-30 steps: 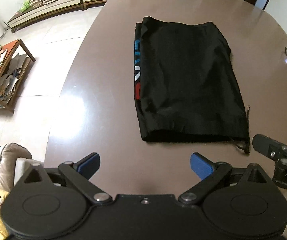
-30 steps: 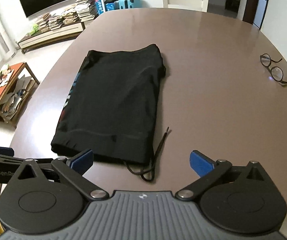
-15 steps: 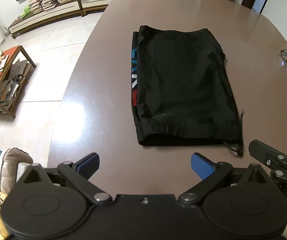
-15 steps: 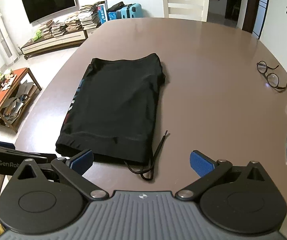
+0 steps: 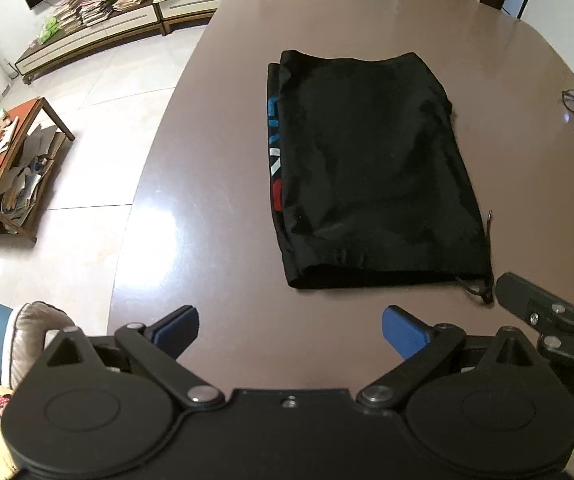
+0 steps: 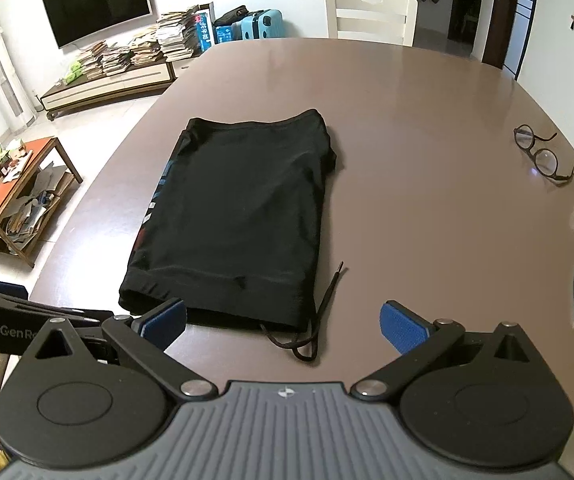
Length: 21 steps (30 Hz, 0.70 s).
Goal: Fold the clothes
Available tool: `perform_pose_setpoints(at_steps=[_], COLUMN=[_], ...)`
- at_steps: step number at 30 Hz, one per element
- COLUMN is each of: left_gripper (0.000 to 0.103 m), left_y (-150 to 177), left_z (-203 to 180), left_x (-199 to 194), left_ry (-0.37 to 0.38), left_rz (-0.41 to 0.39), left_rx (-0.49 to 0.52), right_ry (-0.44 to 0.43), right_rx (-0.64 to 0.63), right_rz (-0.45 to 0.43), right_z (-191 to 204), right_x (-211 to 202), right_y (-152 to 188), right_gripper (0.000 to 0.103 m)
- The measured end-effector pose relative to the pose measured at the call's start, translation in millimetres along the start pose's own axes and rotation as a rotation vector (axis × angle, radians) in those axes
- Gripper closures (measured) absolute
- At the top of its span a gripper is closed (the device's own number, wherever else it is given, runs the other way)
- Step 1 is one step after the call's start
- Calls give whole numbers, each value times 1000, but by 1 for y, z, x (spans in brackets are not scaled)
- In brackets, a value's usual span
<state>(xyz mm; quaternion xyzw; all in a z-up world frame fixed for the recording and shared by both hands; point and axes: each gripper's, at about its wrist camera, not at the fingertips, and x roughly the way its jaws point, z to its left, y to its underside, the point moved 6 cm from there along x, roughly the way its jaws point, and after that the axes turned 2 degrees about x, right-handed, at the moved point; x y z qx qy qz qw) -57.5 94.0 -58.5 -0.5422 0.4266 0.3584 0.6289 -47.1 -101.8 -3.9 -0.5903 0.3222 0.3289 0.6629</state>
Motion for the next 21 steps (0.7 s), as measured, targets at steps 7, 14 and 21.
perform_pose_setpoints(at_steps=[7, 14, 21], left_gripper=[4, 3, 1], left_y=[0, 2, 1], left_z=[3, 4, 4], left_x=[1, 1, 0], left_ry=[-1, -5, -9], left_rz=[11, 10, -2], left_rx=[-7, -3, 2], right_ry=[8, 14, 16], right_rx=[11, 18, 17], right_rz=[-11, -16, -21], right_z=[0, 0, -1], right_x=[-3, -4, -5], right_y=[-1, -1, -1], right_gripper=[0, 0, 0])
